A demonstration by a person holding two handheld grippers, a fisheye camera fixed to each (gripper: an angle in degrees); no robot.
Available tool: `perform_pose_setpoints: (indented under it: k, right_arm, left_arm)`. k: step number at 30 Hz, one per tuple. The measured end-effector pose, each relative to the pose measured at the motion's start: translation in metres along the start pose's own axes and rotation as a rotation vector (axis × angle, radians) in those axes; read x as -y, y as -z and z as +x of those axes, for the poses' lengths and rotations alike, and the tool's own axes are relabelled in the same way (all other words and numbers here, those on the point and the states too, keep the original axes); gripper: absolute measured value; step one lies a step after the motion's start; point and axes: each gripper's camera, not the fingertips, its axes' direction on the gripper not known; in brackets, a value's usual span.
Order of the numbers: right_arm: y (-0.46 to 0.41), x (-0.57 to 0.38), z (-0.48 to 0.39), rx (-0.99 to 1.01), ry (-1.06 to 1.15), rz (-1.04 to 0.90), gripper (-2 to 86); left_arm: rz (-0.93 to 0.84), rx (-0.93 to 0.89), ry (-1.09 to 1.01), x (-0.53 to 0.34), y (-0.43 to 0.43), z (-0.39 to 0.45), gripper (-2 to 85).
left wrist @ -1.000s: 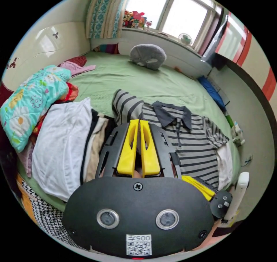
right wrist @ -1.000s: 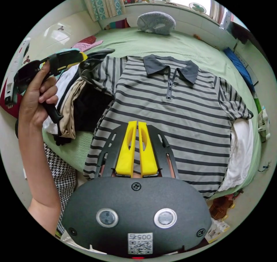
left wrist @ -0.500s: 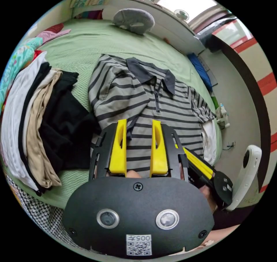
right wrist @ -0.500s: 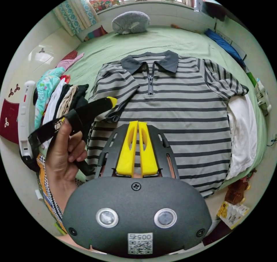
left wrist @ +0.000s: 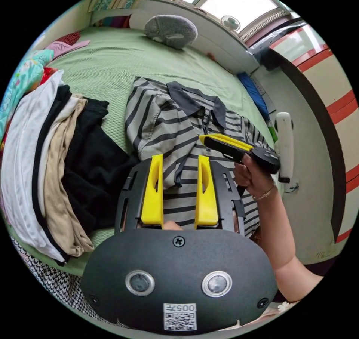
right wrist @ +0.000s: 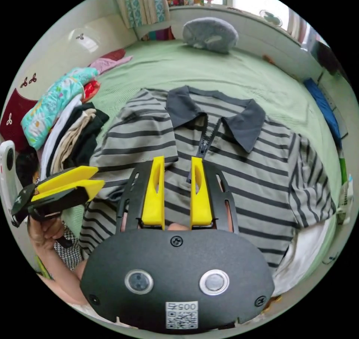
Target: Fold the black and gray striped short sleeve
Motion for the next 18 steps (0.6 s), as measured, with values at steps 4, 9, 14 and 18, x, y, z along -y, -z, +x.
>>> perform_pose_setpoints:
  k: [4,9,14,18]
  right_arm:
    - [-0.026,0.01,-0.003,0.028,-0.026,0.015,6.3]
    - [-0.027,0.015,-0.024,0.039,0.031,0.041,1.1]
    - [0.015,0.027,-0.039,0.014,0.055,0.108,-1.4]
    - [0.032,0.039,-0.042,-0.119,0.07,0.116,-1.6]
  left_arm:
    - [0.0,-0.028,0.021,0.004,-0.01,-0.012,13.2]
    - [0.003,-0.006,0.026,0.005,-0.018,-0.019,13.0]
    - [0.045,-0.046,0.04,0.0,-0.018,-0.03,12.6]
    - [0.054,-0.084,0.033,0.0,-0.021,-0.032,12.2]
